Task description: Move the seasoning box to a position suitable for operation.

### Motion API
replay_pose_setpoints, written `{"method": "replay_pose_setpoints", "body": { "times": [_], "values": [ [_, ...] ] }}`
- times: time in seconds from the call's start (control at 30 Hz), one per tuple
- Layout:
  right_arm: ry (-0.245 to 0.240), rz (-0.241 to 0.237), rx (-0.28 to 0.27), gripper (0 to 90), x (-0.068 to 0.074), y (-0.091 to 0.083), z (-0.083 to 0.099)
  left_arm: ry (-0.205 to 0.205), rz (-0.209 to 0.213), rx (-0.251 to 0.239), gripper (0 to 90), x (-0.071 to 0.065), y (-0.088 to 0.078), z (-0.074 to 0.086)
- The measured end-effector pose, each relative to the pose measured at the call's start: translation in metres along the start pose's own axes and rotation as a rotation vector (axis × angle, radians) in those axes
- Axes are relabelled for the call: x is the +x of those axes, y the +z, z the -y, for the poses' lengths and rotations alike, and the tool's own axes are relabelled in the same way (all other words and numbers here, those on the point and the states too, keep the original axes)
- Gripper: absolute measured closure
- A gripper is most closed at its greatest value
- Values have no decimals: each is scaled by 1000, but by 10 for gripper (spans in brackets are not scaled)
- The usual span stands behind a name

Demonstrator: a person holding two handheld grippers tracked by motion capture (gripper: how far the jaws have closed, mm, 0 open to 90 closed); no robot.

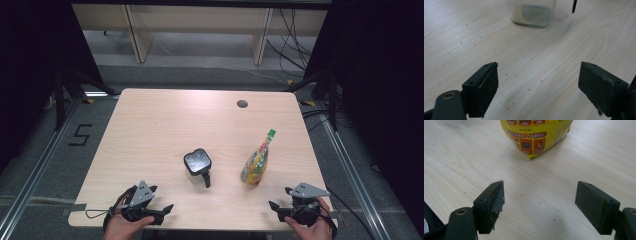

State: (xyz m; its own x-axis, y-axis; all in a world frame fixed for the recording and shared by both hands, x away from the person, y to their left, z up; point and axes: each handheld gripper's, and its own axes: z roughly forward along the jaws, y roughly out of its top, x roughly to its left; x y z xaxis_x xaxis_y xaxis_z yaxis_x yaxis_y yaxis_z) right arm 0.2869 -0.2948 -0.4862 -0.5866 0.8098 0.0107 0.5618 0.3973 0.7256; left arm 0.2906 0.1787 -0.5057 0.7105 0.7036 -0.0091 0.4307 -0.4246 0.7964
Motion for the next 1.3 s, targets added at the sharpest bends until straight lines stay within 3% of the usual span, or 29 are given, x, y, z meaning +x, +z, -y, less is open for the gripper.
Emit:
{"method": "replay_pose_setpoints", "body": {
  "times": [0.03,0.07,0.1,0.17,0.27,0.33,0.37,0.4,0.47,0.53,0.6,0.67,0.77,0.8,0.87,0.93,1.0,1.03,1.07,1.1,1.17,1.23,1.27,1.3],
  "values": [
    [0,-2,2,251,0,0,0,-24,5,1,192,-2,1,0],
    [0,-1,3,252,0,0,0,-10,14,9,200,-2,0,0],
    [0,1,4,252,1,0,0,-37,39,-17,204,-4,2,-1],
    [9,2,8,253,2,-1,0,-53,56,-13,221,-5,3,-2],
    [3,2,-5,256,0,0,-1,-29,59,-22,271,-11,7,-6],
    [2,7,-6,256,0,0,0,-24,110,-49,319,-18,11,-9],
    [11,8,2,256,0,0,0,-24,110,-49,400,-18,11,-9],
    [5,-1,3,256,0,1,-1,-1,141,-66,424,-28,17,-13],
    [13,7,6,256,0,1,-1,22,147,-67,451,-35,24,-17],
    [-8,7,-8,257,-1,2,-1,27,143,-72,478,-41,32,-24],
    [10,6,-1,258,1,1,-2,33,127,-78,507,-46,38,-29],
    [1,4,-2,259,2,2,-2,61,123,-76,525,-53,50,-40],
    [-3,3,2,260,2,2,-2,51,123,-91,521,-58,62,-46],
    [1,6,-1,260,1,2,-2,104,82,-49,509,-55,67,-51],
    [-5,2,-3,259,0,2,-1,62,80,-62,509,-55,73,-52],
    [-23,9,-11,259,-2,2,-1,56,86,-61,510,-53,75,-53],
    [23,2,5,259,1,2,-1,42,78,-93,526,-57,83,-57],
    [-19,3,-1,259,-2,3,-1,65,83,-89,533,-56,85,-59],
    [-17,11,-6,260,0,3,-1,65,83,-89,550,-56,85,-59],
    [-4,-8,-7,260,1,3,-2,47,69,-111,558,-58,90,-62],
    [-38,11,-9,260,0,4,-2,32,75,-121,594,-58,93,-64],
    [-49,11,-6,260,-1,4,-2,77,49,-116,654,-58,94,-68],
    [-34,9,-3,260,0,3,-2,133,26,-117,688,-53,94,-70],
    [-30,6,-5,260,0,4,-2,68,24,-127,730,-56,95,-69]
  ]
}}
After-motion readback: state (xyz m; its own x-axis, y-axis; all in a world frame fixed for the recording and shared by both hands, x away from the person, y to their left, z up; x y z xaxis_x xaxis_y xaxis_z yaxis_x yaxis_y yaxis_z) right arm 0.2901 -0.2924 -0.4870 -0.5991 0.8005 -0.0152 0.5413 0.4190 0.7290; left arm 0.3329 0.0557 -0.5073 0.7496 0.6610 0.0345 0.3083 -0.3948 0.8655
